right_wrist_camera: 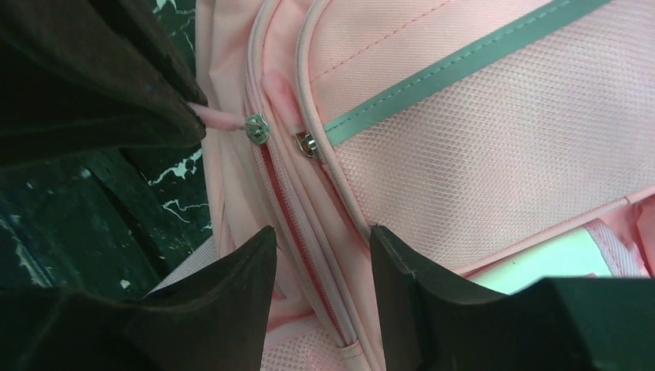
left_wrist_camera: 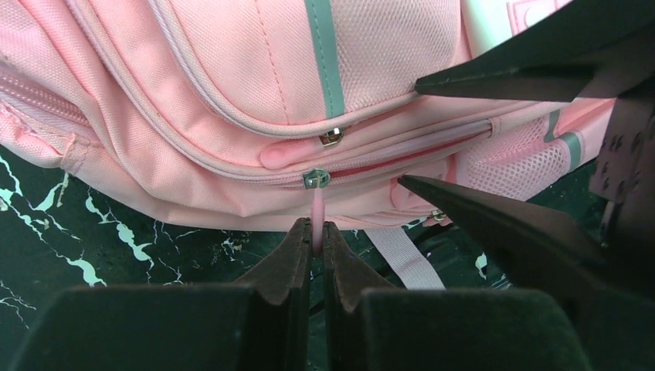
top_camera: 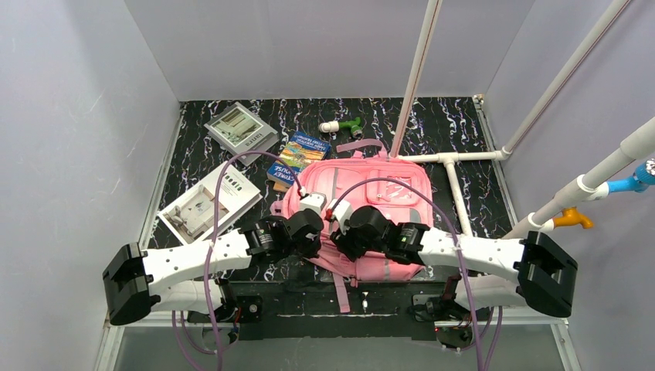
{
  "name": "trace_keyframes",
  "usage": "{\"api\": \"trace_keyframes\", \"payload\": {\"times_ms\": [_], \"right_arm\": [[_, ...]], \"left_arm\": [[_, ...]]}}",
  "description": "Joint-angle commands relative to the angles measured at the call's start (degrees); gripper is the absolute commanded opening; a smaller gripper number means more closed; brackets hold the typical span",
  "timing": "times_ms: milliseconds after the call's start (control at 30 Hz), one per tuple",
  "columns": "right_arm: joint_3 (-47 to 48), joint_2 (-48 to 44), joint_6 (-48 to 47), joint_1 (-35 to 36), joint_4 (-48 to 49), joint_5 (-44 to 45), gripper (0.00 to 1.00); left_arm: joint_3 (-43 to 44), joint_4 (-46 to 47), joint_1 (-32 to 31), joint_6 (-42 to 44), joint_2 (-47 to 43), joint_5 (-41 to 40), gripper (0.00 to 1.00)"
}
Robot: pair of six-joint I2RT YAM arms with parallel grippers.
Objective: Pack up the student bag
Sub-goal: Unzip the student bag at the center of the board.
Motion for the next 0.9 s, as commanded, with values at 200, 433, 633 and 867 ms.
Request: {"api": "trace_keyframes", "payload": {"times_ms": [200,433,633,867], "right_arm": [[-0.17,5.62,-9.95,4.42,4.37,6.25,0.46],[-0.81,6.38,-10.17,4.47,0.49,9.92,0.13],[-1.14,3.88,-8.59,4.40,-2.24,14.26,0.01],[-1.21,0.49,-6.36,4.42,0.38,4.56,0.26]], "left_arm": [[-2.63,0.97,4.48,-1.79,-4.17,3.96,0.00],[-2.20,-5.83,6.15,-1.76,-3.51,-2.17,0.00],[-3.00,-7.06,8.90,-1.62,-4.19,-4.13,0.00],[-3.98,3.09,9.31,1.37,-4.91,10.22,0.00]]}}
